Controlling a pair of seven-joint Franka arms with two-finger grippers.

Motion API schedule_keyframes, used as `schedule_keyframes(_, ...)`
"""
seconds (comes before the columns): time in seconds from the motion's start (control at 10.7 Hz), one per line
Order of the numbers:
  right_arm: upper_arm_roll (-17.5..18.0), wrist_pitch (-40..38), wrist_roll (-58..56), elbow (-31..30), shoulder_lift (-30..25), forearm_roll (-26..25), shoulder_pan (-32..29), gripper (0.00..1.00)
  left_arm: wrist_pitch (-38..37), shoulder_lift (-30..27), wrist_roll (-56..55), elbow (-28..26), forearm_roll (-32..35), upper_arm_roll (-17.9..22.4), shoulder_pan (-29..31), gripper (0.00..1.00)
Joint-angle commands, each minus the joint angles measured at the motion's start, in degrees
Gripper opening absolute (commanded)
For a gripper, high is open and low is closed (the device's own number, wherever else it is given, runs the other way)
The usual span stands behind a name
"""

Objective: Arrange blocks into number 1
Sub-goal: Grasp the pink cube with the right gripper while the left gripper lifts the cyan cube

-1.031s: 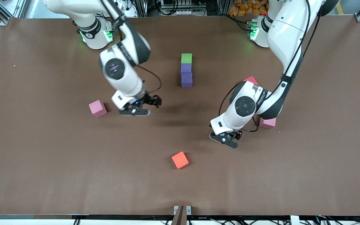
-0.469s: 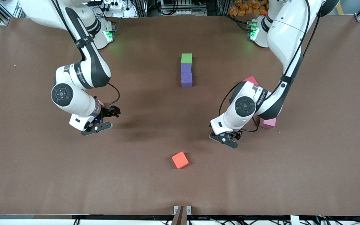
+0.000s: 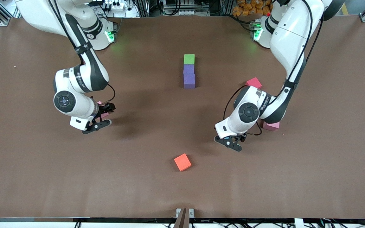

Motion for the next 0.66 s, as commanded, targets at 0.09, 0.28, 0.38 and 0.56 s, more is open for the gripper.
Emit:
schedule_keyframes(0.09, -0.2, 0.5, -1.6, -1.3, 0.5, -0.9, -1.6, 1.00, -0.5, 0.2, 1.9, 1.4, -1.2, 0.3, -0.2, 1.00)
schedule_keyframes(0.28, -2.3, 0.7, -4.8, -1.3, 0.8, -1.1, -1.3, 1.00, -0.6, 0.4, 1.8, 1.4, -1.2, 0.3, -0.1, 1.00)
schedule_keyframes(0.38, -2.8, 0.7, -5.4, -1.3, 1.2, -1.0, -1.0, 1.00, -0.5, 0.5, 1.7, 1.4, -1.2, 0.3, -0.2, 1.00)
schedule_keyframes(0.56, -2.9, 0.7, -5.4, -1.3, 1.5, -1.0, -0.8, 1.00, -0.5, 0.6, 0.7, 1.3, -1.5, 0.3, -0.3, 0.59)
